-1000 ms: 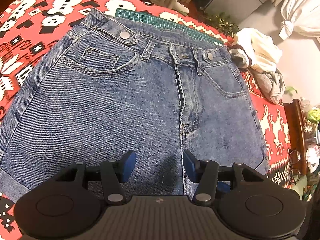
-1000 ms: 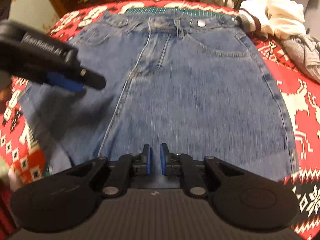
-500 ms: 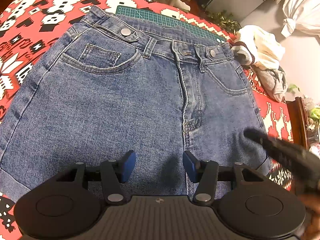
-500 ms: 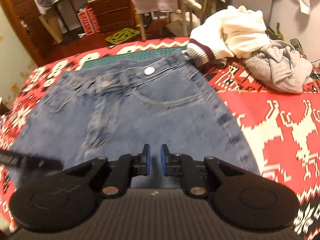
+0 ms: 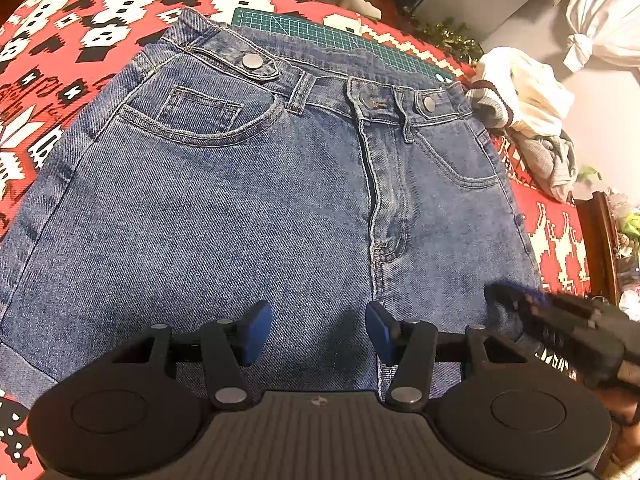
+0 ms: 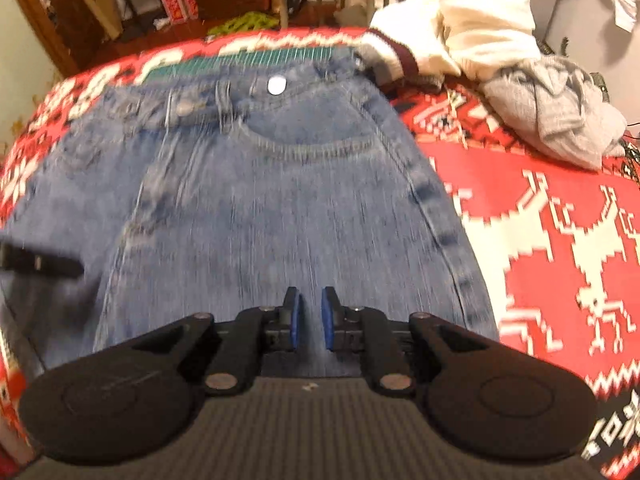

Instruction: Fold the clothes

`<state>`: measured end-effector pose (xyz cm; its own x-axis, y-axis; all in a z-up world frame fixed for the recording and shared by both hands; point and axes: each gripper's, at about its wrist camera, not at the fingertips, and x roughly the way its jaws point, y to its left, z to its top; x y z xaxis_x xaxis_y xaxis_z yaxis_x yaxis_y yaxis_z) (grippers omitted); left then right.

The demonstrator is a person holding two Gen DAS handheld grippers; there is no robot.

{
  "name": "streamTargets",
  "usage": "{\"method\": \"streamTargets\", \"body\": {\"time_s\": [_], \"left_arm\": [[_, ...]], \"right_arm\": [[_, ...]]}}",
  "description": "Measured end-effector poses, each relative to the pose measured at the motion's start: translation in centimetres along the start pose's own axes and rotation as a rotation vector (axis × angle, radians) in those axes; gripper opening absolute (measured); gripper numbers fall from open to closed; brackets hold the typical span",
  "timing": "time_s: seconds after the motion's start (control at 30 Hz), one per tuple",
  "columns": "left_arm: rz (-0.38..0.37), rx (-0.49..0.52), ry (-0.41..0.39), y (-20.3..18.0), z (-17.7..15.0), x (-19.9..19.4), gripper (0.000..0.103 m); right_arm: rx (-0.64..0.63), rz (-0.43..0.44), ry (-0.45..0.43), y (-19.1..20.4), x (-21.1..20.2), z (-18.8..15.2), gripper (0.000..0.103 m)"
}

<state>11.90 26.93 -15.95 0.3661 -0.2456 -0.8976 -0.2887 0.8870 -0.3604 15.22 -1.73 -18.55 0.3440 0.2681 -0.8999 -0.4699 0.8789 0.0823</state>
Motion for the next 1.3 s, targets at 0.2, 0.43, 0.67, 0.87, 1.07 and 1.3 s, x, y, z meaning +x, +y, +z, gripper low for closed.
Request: {"method": "streamTargets", "body": {"time_s": [0.2, 0.43, 0.67, 0.87, 1.07, 1.3], "left_arm": [[0.007, 0.0, 0.003, 0.0, -0.1, 0.0, 0.051], [0.004, -0.007, 0.0, 0.2, 0.0, -0.1, 0.052], [0.013, -0.007, -0.001, 0.3, 0.3, 0.1, 0.051], [0.01, -0.014, -0.005, 0.6, 0.5, 0.1, 0.051], [0.008, -0.012, -0.006, 0.5, 0.5, 0.0, 0.051], [0.015, -0.007, -0.007, 0.3, 0.3, -0.1, 0.051]], "right_arm": [[0.012, 0.024, 0.05, -0.7, -1.3, -2.0, 0.019], [0.014, 0.017, 0.011, -1.4, -2.7, -1.1, 0.019], [0.094, -0.032, -0.078, -2.9, -0.7, 3.2, 0.008], [0.143, -0.048, -0.058, -3.6, 1.5, 3.9, 0.008], [0.149, -0.03, 0.005, -4.6, 0.3, 1.3, 0.008], [0.168, -0.011, 0.062, -5.8, -1.5, -2.2, 0.009]]}}
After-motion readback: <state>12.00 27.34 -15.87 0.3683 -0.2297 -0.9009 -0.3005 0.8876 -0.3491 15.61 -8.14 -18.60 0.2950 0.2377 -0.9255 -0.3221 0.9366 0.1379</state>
